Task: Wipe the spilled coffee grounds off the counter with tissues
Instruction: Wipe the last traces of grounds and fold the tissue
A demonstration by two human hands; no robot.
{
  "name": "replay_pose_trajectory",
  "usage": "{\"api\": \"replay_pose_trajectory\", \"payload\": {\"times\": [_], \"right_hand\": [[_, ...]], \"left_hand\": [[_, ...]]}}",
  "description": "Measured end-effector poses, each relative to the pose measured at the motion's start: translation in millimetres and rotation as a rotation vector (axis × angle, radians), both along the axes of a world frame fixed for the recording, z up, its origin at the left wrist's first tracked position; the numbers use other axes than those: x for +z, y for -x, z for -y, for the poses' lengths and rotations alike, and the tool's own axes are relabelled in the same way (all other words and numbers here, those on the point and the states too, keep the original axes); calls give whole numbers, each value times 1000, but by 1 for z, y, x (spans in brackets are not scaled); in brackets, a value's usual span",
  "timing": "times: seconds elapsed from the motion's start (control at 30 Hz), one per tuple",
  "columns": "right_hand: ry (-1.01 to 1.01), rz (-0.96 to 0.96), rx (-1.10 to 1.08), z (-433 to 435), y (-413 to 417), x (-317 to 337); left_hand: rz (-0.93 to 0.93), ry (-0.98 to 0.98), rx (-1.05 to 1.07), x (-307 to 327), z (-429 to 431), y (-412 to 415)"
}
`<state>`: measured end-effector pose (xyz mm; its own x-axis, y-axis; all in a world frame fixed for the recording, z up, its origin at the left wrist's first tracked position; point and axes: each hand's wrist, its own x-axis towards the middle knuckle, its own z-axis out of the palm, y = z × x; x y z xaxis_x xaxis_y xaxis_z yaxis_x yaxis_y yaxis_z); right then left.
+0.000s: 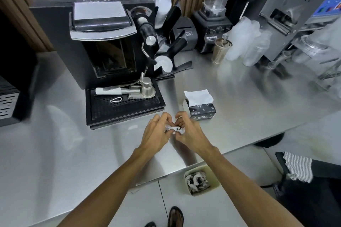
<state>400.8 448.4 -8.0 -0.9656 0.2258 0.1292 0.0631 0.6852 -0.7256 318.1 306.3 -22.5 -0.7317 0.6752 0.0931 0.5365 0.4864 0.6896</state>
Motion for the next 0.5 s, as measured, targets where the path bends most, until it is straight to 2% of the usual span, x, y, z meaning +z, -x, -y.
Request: {"api": "replay_pose_trajectory", "payload": {"times": [0.5], "right_hand": [[-99,19,-201,-55,-123,2]], "left_hand": [[22,-20,-236,-4,-78,-94]]}}
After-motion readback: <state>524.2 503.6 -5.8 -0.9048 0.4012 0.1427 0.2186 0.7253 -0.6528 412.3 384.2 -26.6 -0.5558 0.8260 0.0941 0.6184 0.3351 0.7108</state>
